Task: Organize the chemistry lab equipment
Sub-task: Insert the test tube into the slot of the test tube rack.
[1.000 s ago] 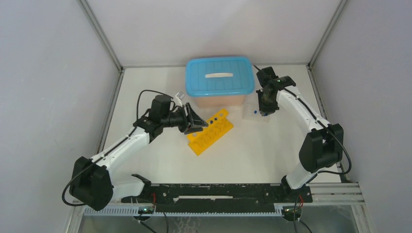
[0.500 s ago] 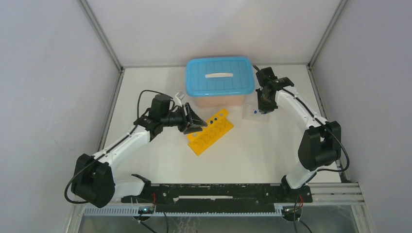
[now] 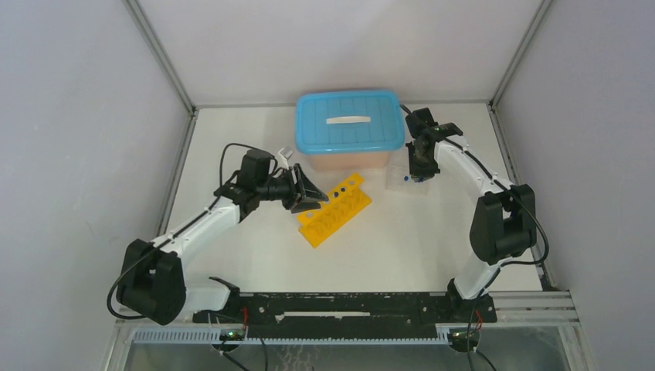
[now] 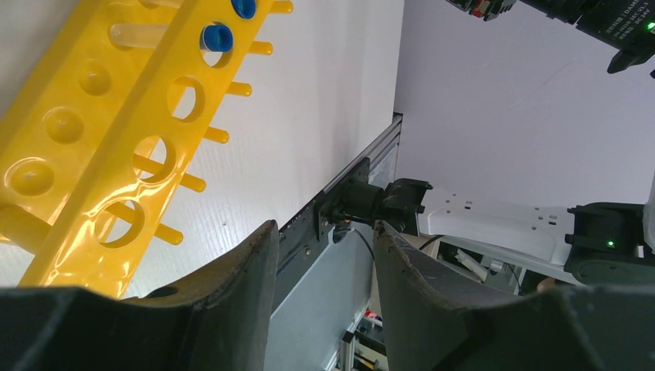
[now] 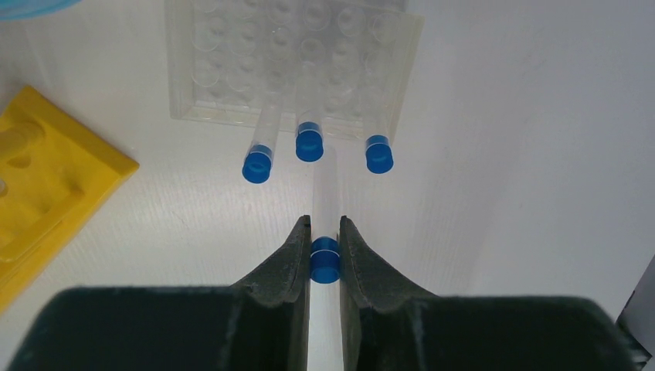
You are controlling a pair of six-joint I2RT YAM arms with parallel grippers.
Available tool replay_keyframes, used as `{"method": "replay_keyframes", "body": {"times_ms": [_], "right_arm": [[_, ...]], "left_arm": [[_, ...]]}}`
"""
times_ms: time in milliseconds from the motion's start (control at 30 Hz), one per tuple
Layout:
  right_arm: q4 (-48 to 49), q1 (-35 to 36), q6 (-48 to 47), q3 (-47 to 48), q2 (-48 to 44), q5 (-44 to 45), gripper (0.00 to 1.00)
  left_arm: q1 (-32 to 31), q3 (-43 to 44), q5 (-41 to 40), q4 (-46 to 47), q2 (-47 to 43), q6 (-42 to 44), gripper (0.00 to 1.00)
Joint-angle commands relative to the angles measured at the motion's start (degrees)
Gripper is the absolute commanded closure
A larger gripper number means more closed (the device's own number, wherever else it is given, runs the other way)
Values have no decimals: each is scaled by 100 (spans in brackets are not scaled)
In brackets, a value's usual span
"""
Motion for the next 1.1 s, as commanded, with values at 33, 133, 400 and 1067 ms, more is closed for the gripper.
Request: {"method": "replay_keyframes", "body": {"times_ms": [33,133,400,1067], "right_arm": [[229,-82,24,32,39,119,89],[253,-114,16,38,63,132,89],[284,-136,-10,66,166,99,89],[396,-195,-64,75,292,75,90]], "left_arm": [[79,543,213,154,74,179,47],[95,573,244,157,120,188,48],[123,625,279,156,210,210,48],[142,698,298,156,318,219,48]]}}
